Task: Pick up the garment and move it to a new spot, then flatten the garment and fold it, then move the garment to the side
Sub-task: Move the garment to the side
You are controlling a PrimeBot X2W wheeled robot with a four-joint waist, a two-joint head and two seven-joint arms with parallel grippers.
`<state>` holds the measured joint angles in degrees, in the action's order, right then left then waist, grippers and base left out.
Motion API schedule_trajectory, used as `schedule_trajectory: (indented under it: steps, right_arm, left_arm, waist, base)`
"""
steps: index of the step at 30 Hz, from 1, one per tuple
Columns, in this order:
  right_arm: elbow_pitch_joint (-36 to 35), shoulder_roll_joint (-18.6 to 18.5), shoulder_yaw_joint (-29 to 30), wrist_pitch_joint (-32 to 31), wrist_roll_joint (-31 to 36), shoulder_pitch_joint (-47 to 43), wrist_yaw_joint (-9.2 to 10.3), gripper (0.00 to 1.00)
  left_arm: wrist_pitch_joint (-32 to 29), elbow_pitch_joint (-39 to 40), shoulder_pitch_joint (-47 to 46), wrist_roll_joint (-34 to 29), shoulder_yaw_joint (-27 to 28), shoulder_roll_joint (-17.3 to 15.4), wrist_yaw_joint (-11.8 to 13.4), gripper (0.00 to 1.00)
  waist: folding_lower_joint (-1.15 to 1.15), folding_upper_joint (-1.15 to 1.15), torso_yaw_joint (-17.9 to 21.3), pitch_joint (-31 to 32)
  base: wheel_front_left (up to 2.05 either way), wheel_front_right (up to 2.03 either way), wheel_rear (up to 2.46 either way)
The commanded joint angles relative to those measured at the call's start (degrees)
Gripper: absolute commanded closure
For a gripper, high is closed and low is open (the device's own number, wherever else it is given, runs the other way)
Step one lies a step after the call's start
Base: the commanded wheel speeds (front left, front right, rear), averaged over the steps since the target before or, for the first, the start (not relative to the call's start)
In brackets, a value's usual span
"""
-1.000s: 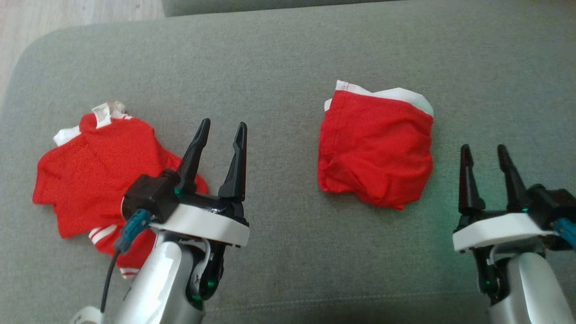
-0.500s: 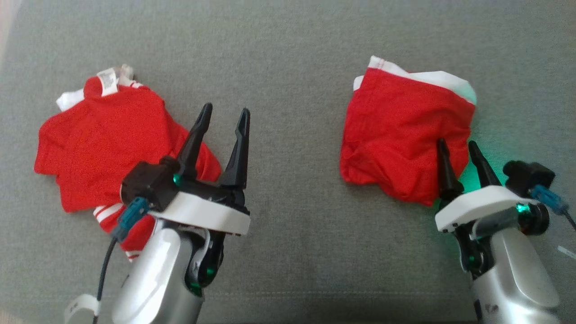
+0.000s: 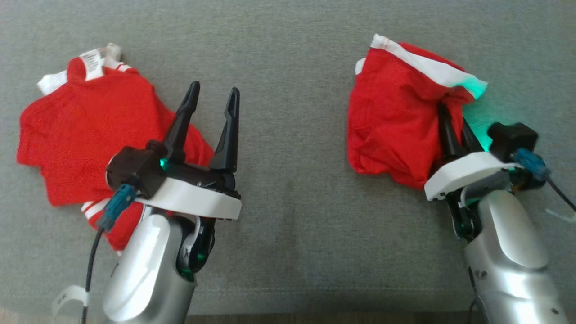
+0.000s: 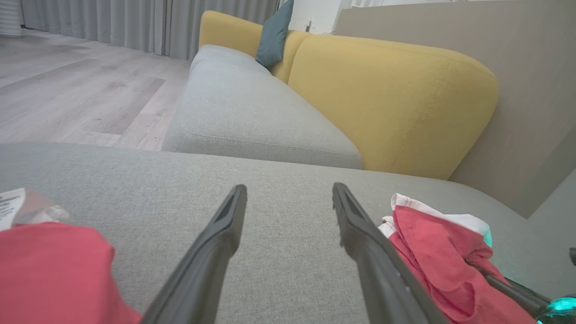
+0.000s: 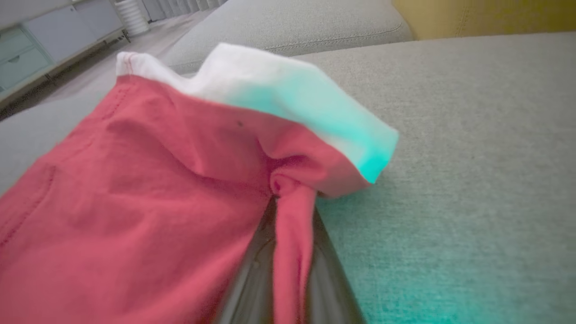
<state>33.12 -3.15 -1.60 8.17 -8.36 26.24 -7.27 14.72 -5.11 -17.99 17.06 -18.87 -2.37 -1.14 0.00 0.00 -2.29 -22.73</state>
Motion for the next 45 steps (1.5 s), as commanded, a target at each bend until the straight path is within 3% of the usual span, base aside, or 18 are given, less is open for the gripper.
schedule_trajectory:
  steps: [1, 4, 7, 12, 14, 20, 28, 35, 36, 37, 39, 41, 42, 43, 45]
  right_arm:
    - [-1.0, 0.3, -1.2, 0.3, 1.7, 0.7, -0.22, 1.00]
    - [-2.5, 0.1, -0.5, -0.3, 7.3, 1.6, -0.22, 1.00]
    - [-4.2, -2.4, -1.1, -1.7, 11.3, 2.4, -0.22, 1.00]
    - [-6.2, -10.3, -1.4, -5.4, 13.1, 4.6, -0.22, 1.00]
    - [-6.6, -15.3, -1.0, -7.6, 13.0, 6.4, -0.22, 1.00]
    - [-6.2, -22.0, 2.4, -11.3, 12.3, 9.7, -0.22, 1.00]
    - [-6.5, -24.5, 7.0, -12.4, 12.6, 11.3, -0.22, 1.00]
    - [-7.1, -23.4, 8.3, -11.9, 13.3, 11.9, -0.22, 1.00]
    - [-7.1, -23.2, 8.4, -11.8, 13.5, 11.9, -0.22, 0.78]
    - [-7.2, -22.9, 8.5, -11.7, 13.5, 11.9, -0.22, 0.62]
    - [-7.1, -22.2, 8.8, -11.5, 13.0, 11.9, -0.22, 0.47]
    - [-7.1, -21.6, 9.0, -11.3, 12.6, 11.9, -0.22, 0.22]
    - [-7.1, -21.4, 9.2, -11.3, 12.2, 11.9, -0.22, 0.16]
    - [-7.1, -21.2, 9.2, -11.2, 11.9, 11.9, -0.22, 0.02]
    - [-7.6, -21.0, 9.4, -10.7, 12.0, 11.8, -0.22, 0.00]
  left_arm:
    - [0.3, 2.1, -1.6, -0.6, 2.2, -0.5, -0.4, 0.00]
    - [0.3, 2.1, -1.5, -0.6, 2.5, -0.5, -0.5, 0.00]
    - [0.3, 2.2, -1.5, -0.6, 2.6, -0.5, -0.6, 0.00]
    - [0.3, 2.5, -1.5, -0.7, 2.7, -0.5, -0.7, 0.00]
    - [0.3, 2.9, -1.6, -0.6, 2.7, -0.5, -0.8, 0.00]
    - [0.3, 3.4, -1.8, -0.3, 2.4, -0.5, -1.1, 0.00]
    - [0.3, 3.6, -1.8, -0.3, 3.0, -0.5, -1.2, 0.00]
    - [0.3, 3.6, -1.6, -0.8, 3.8, -0.5, -1.7, 0.00]
    - [0.3, 3.5, -1.7, -0.8, 3.8, -0.5, -1.7, 0.00]
    - [0.3, 3.4, -1.7, -0.8, 3.9, -0.5, -1.7, 0.00]
    - [0.3, 3.3, -1.8, -0.9, 3.9, -0.5, -1.7, 0.00]
    - [0.3, 3.2, -1.8, -0.9, 3.8, -0.5, -1.7, 0.00]
    - [0.3, 3.2, -1.8, -0.8, 3.7, -0.5, -1.7, 0.00]
    - [0.3, 3.2, -1.7, -0.8, 3.7, -0.5, -1.7, 0.00]
    - [0.3, 3.1, -1.6, -0.8, 3.6, -0.5, -1.6, 0.00]
  waist:
    - [0.00, 0.00, 0.6, 0.1]
    - [0.00, 0.00, 1.6, 0.6]
    - [0.00, 0.00, 2.4, 1.0]
    - [0.00, 0.00, 3.0, 1.1]
    - [0.00, 0.00, 2.9, 0.6]
    - [0.00, 0.00, 1.9, -0.7]
    - [0.00, 0.00, 0.8, -2.2]
    - [0.00, 0.00, 0.7, -2.8]
    - [0.00, 0.00, 0.8, -2.7]
    - [0.00, 0.00, 0.9, -2.7]
    - [0.00, 0.00, 1.0, -2.5]
    - [0.00, 0.00, 1.2, -2.3]
    - [0.00, 0.00, 1.2, -2.2]
    - [0.00, 0.00, 1.3, -2.0]
    - [0.00, 0.00, 1.4, -1.7]
  base:
    - [0.00, 0.00, 0.00]
    - [0.00, 0.00, 0.00]
    - [0.00, 0.00, 0.00]
    - [0.00, 0.00, 0.00]
    - [0.00, 0.00, 0.00]
    - [0.00, 0.00, 0.00]
    - [0.00, 0.00, 0.00]
    - [0.00, 0.00, 0.00]
    - [0.00, 0.00, 0.00]
    - [0.00, 0.00, 0.00]
    - [0.00, 0.00, 0.00]
    - [0.00, 0.00, 0.00]
    - [0.00, 0.00, 0.00]
    - [0.00, 0.00, 0.00]
    - [0.00, 0.00, 0.00]
